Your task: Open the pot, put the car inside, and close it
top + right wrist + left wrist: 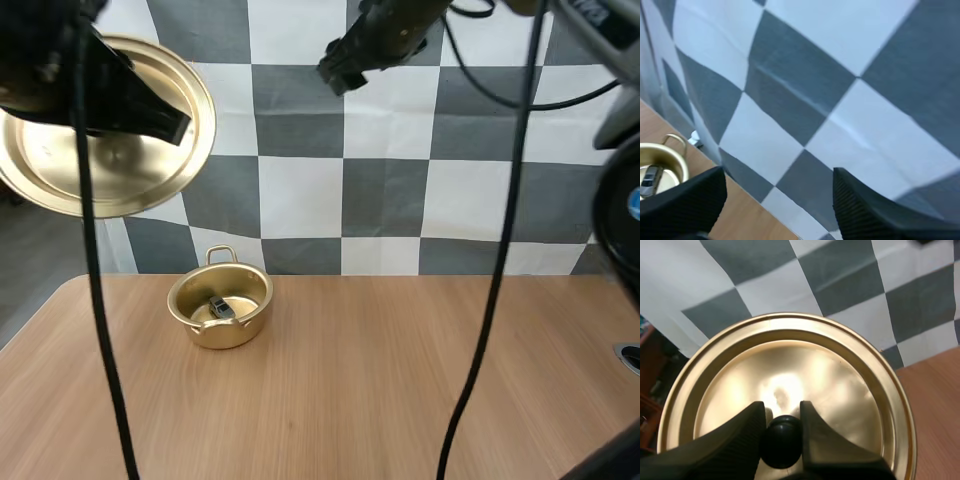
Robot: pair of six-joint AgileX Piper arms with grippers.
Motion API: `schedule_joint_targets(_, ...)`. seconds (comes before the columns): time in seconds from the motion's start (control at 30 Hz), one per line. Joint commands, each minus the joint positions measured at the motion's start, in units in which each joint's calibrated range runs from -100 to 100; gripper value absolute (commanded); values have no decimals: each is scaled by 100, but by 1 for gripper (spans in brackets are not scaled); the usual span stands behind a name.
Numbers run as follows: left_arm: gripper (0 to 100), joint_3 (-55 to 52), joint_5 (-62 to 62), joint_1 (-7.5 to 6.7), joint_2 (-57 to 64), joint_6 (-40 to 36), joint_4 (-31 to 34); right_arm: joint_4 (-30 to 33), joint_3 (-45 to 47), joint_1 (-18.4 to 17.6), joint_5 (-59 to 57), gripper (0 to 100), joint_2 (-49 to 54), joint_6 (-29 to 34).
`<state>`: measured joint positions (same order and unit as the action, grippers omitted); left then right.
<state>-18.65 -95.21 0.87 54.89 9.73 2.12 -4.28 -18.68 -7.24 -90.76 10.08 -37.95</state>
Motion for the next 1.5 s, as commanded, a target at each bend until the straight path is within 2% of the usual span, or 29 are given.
schedule_joint_targets(0.0, 0, -427, 603, 0, -753, 4, -2, -4, -4, 515, -80, 100, 987, -2)
schedule_joint_targets(0.17, 0, -814, 1731, 0, -1649, 4, -2, -8, 11, 771, -532, 100, 1866, -2)
schedule_joint_targets(0.33, 0, -826, 2377, 0, -2400, 4, -2, -8, 11, 771, -924, 100, 2420, 369)
schedule_joint_targets(0.57, 0, -826, 2843, 0, -3180, 14, -71, -8, 106, 771, -924, 100, 2672, 790)
schedule_joint_targets(0.97, 0, -826, 2893, 0, -4447, 118, -212, 124, 194, 771, -924, 100, 2782, 792)
schedule_joint_targets(1.47, 0, -837, 2953, 0, -5109, 118, -248, 428, 194, 771, -924, 100, 2863, 792)
